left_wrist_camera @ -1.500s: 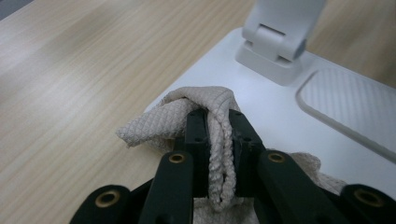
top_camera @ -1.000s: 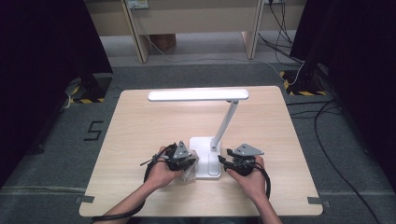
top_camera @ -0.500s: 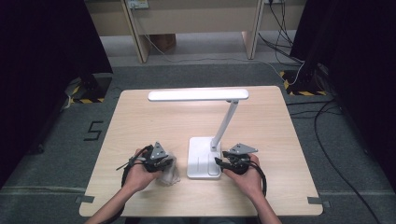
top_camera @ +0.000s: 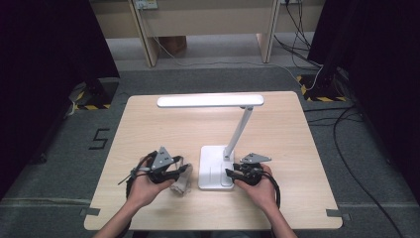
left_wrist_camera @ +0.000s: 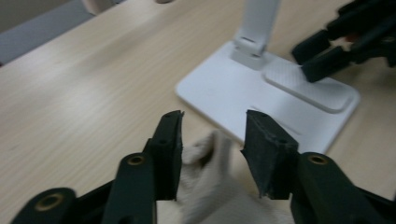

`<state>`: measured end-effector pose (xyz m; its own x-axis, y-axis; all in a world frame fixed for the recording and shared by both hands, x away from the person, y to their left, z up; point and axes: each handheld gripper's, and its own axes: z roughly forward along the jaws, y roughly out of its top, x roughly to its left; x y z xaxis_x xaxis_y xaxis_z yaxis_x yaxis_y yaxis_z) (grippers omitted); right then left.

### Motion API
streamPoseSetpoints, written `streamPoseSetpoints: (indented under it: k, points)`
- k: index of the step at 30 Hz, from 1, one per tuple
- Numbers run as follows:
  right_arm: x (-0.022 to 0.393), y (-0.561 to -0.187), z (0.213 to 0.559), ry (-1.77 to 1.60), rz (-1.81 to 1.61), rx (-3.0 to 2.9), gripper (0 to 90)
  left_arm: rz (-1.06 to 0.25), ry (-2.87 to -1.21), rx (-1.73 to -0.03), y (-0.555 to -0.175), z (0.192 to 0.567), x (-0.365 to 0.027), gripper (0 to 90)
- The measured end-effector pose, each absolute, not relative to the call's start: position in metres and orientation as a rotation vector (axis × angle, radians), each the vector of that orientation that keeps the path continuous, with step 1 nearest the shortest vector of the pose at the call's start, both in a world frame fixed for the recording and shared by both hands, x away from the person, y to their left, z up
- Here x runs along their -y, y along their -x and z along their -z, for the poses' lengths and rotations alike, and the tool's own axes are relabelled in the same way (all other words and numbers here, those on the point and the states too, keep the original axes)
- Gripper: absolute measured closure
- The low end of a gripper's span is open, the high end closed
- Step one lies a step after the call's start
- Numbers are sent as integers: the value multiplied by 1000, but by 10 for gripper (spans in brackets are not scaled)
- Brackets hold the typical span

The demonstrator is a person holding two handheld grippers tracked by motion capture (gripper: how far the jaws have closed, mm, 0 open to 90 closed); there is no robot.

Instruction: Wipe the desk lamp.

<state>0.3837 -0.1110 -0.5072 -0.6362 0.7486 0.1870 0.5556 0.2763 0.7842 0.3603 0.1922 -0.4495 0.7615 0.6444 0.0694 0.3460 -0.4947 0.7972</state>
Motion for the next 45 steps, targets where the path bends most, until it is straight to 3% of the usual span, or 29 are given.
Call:
streamPoseSetpoints:
  k: [4,10,45]
  points:
    - [111,-384,507,-1224,-1287,-2322,572,-366,-2240,-733,-365,479,-171,701]
    - [110,-384,508,-1238,-1291,-2310,571,-334,-2329,-734,-369,494,-162,745]
    - [102,-373,509,-1237,-1293,-2303,546,-336,-2340,-771,-369,502,-170,755]
